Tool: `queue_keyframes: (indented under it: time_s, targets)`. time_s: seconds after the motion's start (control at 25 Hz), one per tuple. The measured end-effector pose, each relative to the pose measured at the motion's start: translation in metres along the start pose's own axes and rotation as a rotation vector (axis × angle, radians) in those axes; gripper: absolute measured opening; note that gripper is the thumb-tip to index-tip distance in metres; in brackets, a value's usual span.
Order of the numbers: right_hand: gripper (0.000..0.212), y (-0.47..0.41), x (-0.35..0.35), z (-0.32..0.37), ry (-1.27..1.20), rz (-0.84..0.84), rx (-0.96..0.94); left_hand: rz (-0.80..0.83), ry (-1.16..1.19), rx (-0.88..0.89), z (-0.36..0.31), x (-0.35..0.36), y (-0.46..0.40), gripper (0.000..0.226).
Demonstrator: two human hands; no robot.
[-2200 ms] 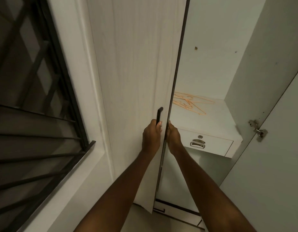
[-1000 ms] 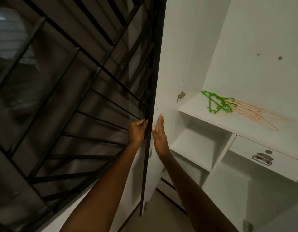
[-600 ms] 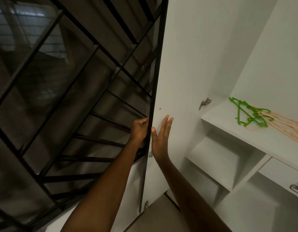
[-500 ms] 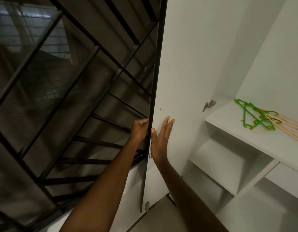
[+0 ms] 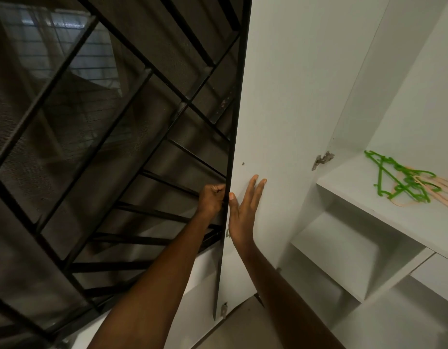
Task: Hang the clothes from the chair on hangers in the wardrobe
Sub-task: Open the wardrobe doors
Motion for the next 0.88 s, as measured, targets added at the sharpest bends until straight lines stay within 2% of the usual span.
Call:
queue_keyframes:
  time_s: [0.2,0.32,0.44,0.56,0.64,0.76,0.88]
  targets:
    - [0.076,0.001,-0.018,0.004,0.084,0.037,-0.014,-0.126,0.028,-0.011,0.004,0.004,0.012,0.015]
    - [0.076,0.001,-0.033,0.009,0.181,0.102,0.007,-0.171,-0.044,-0.03,0.011,-0.003,0.029,0.022]
    - [0.074,0.004,-0.043,0.01,0.209,0.161,0.02,-0.202,-0.204,-0.059,0.033,-0.015,0.045,0.023]
    - [0.073,0.019,-0.053,0.003,0.297,0.158,0.036,-0.287,-0.494,-0.057,0.049,-0.013,0.064,0.033]
    - [0.069,0.035,-0.069,-0.003,0.351,0.103,0.084,-0.229,-0.662,-0.029,0.055,-0.004,0.08,0.039]
    - [0.06,0.063,-0.105,-0.012,0.399,-0.026,0.138,0.026,-0.89,0.01,0.063,0.015,0.105,0.031]
    - [0.064,0.103,-0.148,-0.022,0.52,-0.103,0.216,0.203,-0.986,0.141,0.084,0.033,0.137,0.022]
Point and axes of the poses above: each hand's wrist, its own y-axis away from the middle knuckle, its own x-axis out of the palm, z = x × y, the point moved 1 cm from there along -y, towards the middle knuckle, and after that the axes turned 1 degree about z, right-handed, at the moved point
